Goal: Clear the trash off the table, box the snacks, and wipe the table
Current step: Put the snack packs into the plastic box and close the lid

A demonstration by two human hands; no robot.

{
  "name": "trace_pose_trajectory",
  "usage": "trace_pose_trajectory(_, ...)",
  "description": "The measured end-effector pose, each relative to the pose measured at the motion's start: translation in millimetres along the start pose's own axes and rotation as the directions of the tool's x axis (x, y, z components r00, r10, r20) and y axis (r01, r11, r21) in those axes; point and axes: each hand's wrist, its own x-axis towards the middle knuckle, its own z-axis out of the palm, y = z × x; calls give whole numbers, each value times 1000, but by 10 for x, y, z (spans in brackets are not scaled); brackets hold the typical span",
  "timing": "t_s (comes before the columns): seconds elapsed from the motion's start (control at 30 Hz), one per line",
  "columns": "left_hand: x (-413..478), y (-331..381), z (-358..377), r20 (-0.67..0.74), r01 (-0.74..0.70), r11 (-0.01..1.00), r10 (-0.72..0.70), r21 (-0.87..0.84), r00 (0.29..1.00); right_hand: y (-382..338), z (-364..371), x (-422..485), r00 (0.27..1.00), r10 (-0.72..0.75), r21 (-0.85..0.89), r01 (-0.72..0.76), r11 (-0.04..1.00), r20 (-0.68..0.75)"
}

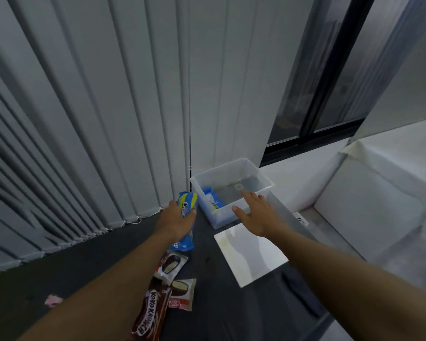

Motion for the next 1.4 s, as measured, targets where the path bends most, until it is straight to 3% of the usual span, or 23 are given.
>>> trace_pose_trajectory(0.37,486,625,512,-53,64,991,-70,-115,996,717,-284,988,983,-178,-47,180,983,49)
trace_pose_trajectory(0.73,1012,1040,951,-136,129,978,-152,-163,979,1076,-350,2047,961,-224,-87,240,967,165)
trace_pose_trajectory(0.87,1202,1061,1052,-130,167,982,-178,-92,975,1158,-192,2171,956,-214,-102,238,966,202)
trace_pose_trajectory(1.13,1727,1122,1394,-94,245,966,-238,77,967,1177,-59,2214,962,-260,-158,271,950,84)
trace_pose_trajectory(1.27,1975,1137,1643,-80,244,968,-239,60,968,1193,-16,2237,966,-248,-193,257,947,70)
trace_pose_trajectory(1.4,2121,1111,1855,-8,265,940,-270,213,963,1221,17,2244,965,-261,-182,261,948,26)
